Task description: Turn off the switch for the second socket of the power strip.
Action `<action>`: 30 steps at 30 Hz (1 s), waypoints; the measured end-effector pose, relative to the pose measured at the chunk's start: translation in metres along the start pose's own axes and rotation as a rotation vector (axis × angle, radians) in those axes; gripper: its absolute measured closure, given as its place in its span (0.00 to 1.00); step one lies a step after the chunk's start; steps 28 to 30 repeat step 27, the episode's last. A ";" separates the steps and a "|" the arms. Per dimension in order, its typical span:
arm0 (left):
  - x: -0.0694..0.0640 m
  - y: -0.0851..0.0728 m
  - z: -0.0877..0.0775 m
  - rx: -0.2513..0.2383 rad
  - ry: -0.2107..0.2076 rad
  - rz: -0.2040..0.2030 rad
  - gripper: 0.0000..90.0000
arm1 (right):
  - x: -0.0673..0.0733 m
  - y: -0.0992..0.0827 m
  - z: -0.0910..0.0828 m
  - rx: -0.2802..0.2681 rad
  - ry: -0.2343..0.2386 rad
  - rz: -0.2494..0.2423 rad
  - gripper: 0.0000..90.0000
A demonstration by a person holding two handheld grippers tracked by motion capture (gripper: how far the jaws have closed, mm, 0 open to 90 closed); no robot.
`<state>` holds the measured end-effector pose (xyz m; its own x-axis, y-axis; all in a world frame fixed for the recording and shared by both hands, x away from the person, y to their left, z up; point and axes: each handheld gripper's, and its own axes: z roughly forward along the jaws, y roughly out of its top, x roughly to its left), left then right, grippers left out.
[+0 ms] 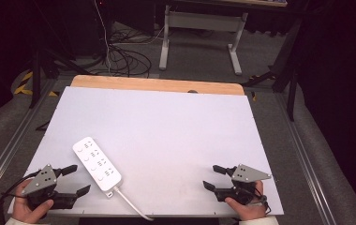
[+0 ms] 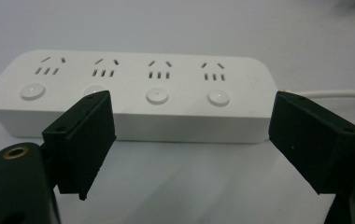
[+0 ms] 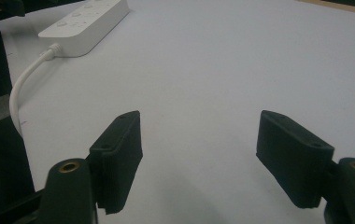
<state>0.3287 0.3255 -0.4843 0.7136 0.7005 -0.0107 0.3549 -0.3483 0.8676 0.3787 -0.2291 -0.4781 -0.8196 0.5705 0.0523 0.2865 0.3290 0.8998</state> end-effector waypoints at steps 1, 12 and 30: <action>0.000 -0.001 -0.001 0.001 -0.004 -0.008 0.17 | 0.000 0.000 0.000 0.000 0.000 0.000 0.35; 0.004 -0.003 0.001 -0.067 -0.038 -0.090 0.17 | 0.000 0.000 0.001 0.004 0.000 0.003 0.35; 0.000 -0.001 0.000 -0.049 -0.009 -0.028 0.17 | 0.000 0.000 0.000 0.002 -0.003 0.002 0.35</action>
